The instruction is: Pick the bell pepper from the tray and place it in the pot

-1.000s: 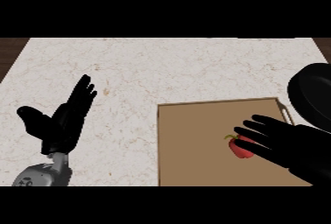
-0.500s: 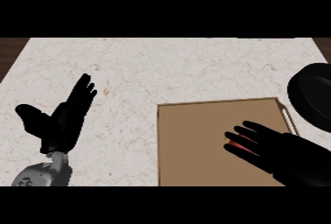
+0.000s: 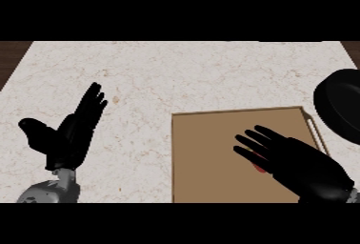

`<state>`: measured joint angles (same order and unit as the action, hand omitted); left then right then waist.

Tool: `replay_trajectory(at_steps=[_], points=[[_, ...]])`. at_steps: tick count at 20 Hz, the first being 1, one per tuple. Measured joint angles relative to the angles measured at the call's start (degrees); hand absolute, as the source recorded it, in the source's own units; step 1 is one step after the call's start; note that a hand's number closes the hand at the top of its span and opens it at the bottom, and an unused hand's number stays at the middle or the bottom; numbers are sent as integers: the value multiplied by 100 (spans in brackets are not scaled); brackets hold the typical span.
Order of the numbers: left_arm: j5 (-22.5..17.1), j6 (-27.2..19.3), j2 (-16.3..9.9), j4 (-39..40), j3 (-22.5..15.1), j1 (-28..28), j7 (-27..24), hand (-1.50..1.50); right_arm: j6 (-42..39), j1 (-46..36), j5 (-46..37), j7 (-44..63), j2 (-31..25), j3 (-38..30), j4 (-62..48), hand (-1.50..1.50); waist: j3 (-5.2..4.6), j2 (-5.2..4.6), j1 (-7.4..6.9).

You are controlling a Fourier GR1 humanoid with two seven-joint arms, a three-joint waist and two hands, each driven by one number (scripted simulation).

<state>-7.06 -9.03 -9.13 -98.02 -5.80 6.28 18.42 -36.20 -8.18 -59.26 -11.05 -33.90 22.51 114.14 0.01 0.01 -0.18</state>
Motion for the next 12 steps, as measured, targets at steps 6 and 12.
replay_trajectory(at_steps=[6, 12], points=[[85, 60, 100, 70, 54, -24, -58, 0, 117, -177, -644, -71, 235, 210, -467, -150, -1, -1, 3], [133, 116, 135, 66, 166, 94, 69, 0, 196, -177, -1209, -99, 372, 285, -770, -150, -2, 1, 9]])
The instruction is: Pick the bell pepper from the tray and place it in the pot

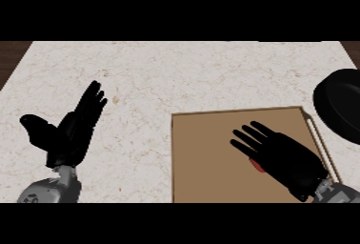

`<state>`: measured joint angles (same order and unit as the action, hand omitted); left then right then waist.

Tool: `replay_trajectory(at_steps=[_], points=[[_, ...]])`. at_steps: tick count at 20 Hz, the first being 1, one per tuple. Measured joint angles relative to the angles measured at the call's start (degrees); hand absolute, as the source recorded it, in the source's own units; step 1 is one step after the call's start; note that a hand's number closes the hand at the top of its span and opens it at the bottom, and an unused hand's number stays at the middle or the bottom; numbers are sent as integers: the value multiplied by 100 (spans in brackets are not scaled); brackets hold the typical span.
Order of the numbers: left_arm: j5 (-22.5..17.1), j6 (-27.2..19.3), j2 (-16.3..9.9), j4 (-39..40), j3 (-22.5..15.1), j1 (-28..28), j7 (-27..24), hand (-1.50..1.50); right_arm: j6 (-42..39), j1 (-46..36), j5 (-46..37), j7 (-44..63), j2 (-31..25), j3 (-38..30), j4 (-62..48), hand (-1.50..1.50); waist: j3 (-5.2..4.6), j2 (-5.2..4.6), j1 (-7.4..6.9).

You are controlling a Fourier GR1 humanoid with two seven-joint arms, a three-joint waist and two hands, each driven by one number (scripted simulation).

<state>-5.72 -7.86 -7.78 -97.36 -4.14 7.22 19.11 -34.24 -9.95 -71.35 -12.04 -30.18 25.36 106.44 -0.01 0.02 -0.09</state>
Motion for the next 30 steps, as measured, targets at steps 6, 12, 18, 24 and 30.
replay_trajectory(at_steps=[6, 12, 18, 24, 30], points=[[68, 97, 31, -35, 88, -23, -14, 0, 184, -46, -392, -235, 178, -57, -434, -150, 1, -1, -2], [85, 157, 87, 117, 158, -9, -100, 0, 354, -12, -256, -796, 339, -50, -521, 150, 1, -1, 3], [85, 252, 116, 53, 240, -2, -31, 0, 657, 26, -436, -1174, 536, -120, -668, 150, -3, 5, 1], [169, 159, 160, 18, 302, -103, -64, 0, 695, 338, 159, -1226, 299, -1542, -1025, 150, 10, 3, 204], [146, 74, 144, -15, 450, -219, -101, 0, 585, 592, 1158, -980, -360, -4015, -2119, 150, 28, -5, 509]])
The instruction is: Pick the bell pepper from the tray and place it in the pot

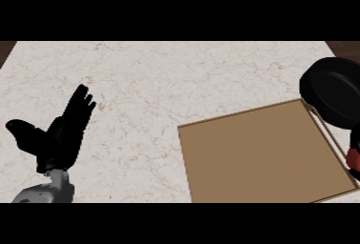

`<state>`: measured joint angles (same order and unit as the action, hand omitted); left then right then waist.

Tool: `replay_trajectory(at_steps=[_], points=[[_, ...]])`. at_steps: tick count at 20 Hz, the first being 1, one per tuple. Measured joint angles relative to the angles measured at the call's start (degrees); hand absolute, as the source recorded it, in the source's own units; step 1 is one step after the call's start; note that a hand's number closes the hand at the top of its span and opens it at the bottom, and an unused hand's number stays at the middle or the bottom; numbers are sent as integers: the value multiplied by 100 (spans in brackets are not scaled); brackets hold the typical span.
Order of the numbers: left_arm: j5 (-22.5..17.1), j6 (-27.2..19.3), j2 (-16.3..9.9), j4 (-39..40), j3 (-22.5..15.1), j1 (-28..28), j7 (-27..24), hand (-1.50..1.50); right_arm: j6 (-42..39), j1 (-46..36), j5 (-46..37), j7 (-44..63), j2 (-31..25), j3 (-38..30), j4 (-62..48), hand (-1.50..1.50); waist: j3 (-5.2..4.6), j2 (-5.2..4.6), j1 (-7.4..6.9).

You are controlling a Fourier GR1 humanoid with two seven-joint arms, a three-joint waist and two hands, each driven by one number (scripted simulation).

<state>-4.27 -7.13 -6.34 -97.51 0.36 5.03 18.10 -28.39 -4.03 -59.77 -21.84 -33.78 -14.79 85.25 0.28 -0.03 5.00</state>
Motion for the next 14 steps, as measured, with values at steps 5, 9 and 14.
replay_trajectory(at_steps=[5, 9, 14], points=[[2, 58, 28, -6, -81, -18, -31, 0, 128, -225, 724, -296, -943, -1778, -1062, 150, -6, 1, -185], [-49, 148, -35, -6, -75, 145, 85, 0, 56, -332, 1260, -1019, -1819, -2724, -1986, 150, -12, 0, -321], [-17, 156, -1, 59, -128, 235, 125, 0, 122, -498, 1878, -1545, -2675, -3439, -2745, 150, -19, 5, -411]])
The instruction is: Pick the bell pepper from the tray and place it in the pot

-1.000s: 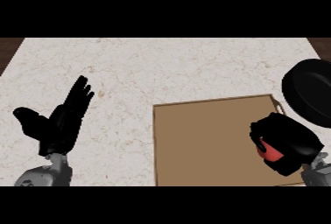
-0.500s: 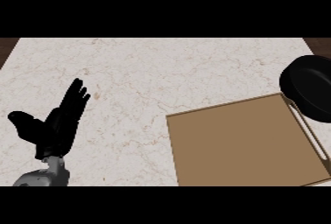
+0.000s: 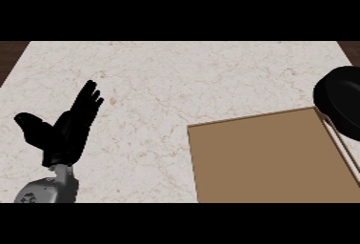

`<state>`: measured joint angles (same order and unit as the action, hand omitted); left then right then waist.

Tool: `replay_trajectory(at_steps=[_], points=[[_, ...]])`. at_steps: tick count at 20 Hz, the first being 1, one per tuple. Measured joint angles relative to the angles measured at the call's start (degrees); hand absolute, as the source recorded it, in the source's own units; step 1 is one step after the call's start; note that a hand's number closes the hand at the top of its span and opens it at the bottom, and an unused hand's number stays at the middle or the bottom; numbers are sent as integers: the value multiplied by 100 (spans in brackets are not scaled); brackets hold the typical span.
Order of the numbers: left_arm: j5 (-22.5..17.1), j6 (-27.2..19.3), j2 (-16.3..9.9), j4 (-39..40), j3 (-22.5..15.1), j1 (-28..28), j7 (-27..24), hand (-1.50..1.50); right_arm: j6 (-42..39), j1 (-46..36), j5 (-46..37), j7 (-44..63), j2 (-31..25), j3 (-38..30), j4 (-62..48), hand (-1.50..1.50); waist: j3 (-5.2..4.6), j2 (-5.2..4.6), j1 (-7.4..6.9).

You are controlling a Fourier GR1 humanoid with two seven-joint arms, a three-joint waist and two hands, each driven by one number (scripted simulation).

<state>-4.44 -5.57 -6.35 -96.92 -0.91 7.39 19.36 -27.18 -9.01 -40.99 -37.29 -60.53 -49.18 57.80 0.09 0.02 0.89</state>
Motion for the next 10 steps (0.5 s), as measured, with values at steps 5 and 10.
replay_trajectory(at_steps=[5, 10], points=[[35, 5, 25, -145, -81, -82, 64, 0, -116, -317, 689, -188, -602, -315, -309, 150, -5, 10, -66], [7, 41, 24, 30, -29, 81, 60, 0, -514, -798, 1327, 227, -993, -181, -347, 150, -12, -1, -114]])
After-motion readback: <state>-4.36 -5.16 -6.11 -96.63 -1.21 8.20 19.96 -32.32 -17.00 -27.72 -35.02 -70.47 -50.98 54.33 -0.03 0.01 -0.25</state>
